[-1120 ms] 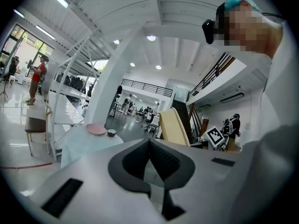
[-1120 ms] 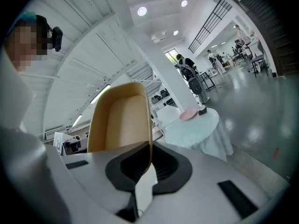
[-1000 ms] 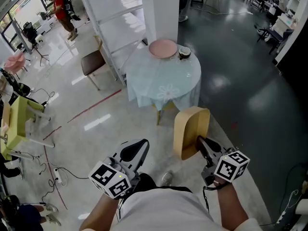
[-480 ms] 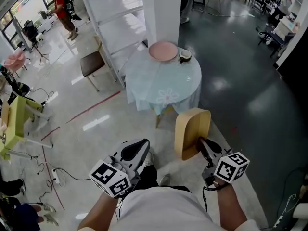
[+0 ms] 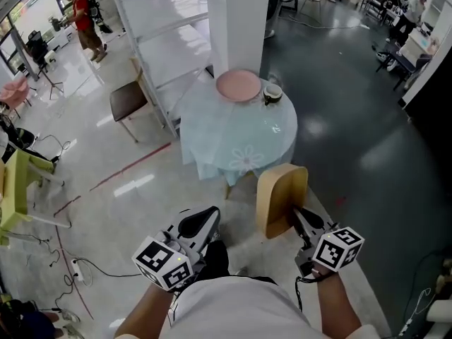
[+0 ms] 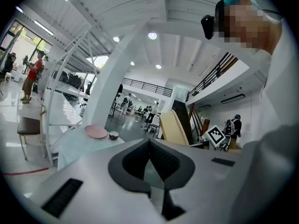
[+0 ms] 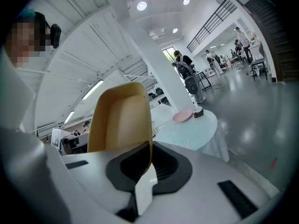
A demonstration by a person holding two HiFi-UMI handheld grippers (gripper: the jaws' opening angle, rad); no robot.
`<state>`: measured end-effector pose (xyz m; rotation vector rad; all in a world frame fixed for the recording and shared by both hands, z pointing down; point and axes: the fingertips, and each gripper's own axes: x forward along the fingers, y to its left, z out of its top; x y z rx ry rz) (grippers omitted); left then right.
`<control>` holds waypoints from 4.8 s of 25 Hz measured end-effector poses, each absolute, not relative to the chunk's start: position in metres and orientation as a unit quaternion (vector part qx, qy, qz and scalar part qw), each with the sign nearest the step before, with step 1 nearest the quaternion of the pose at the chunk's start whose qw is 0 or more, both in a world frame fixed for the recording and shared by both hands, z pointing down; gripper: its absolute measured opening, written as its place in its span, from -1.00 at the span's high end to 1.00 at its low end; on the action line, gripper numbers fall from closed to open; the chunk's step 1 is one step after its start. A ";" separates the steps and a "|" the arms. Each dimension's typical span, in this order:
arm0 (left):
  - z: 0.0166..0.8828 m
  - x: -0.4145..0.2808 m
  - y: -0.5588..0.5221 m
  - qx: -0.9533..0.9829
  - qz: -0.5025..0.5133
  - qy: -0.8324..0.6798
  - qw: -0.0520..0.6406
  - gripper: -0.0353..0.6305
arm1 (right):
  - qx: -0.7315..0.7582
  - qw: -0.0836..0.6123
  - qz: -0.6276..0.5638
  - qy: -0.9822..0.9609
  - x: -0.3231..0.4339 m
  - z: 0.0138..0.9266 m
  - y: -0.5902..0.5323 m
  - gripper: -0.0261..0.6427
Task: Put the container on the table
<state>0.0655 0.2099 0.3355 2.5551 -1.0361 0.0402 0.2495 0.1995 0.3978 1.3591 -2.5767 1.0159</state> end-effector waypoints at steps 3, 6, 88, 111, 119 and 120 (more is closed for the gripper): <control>0.341 0.051 0.175 0.908 0.015 -0.367 0.199 0.83 | 0.443 0.036 0.331 -0.832 0.234 0.401 0.167 0.84; 0.349 0.034 0.139 0.906 0.018 -0.367 0.210 0.83 | 0.444 0.048 0.336 -0.829 0.219 0.408 0.132 0.84; 0.446 -0.070 -0.207 0.780 0.058 -0.539 0.313 0.83 | 0.298 0.307 0.328 -0.842 0.040 0.605 -0.359 0.84; 0.472 -0.105 -0.191 0.763 0.047 -0.544 0.345 0.83 | 0.321 0.437 0.312 -0.780 0.035 0.691 -0.359 0.84; 0.478 -0.120 -0.181 0.756 0.040 -0.550 0.352 0.83 | 0.338 0.444 0.308 -0.770 0.029 0.697 -0.363 0.83; 0.477 -0.122 -0.179 0.756 0.040 -0.550 0.352 0.83 | 0.339 0.442 0.311 -0.770 0.028 0.697 -0.362 0.83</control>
